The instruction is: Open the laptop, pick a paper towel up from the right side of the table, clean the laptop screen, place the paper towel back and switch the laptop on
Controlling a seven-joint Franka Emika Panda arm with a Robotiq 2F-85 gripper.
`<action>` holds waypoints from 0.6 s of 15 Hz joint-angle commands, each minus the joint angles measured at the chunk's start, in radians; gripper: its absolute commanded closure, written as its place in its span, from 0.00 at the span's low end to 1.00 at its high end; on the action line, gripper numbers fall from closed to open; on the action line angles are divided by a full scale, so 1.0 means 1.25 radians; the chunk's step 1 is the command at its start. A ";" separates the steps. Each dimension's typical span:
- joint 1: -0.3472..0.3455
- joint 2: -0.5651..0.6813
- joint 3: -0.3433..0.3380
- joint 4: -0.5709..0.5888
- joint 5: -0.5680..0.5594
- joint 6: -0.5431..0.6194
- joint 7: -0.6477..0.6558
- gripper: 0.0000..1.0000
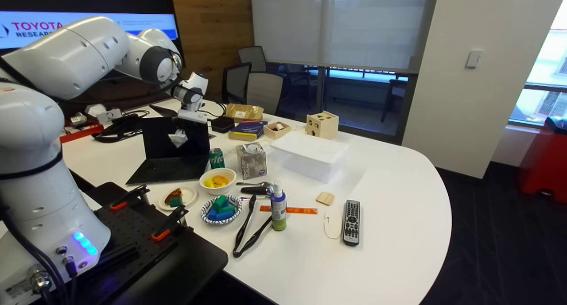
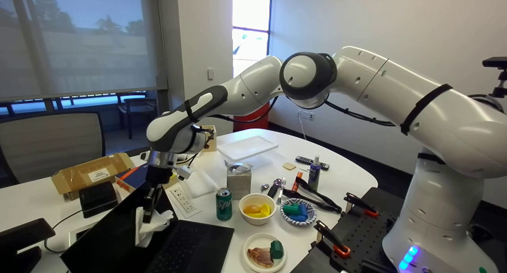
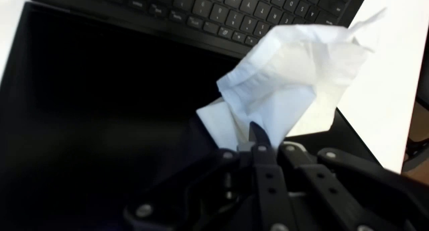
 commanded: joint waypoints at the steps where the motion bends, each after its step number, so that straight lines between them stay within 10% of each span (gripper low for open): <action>1: -0.022 -0.050 0.033 -0.053 0.007 0.049 -0.048 1.00; 9: -0.051 -0.079 0.091 -0.074 0.009 0.076 -0.125 1.00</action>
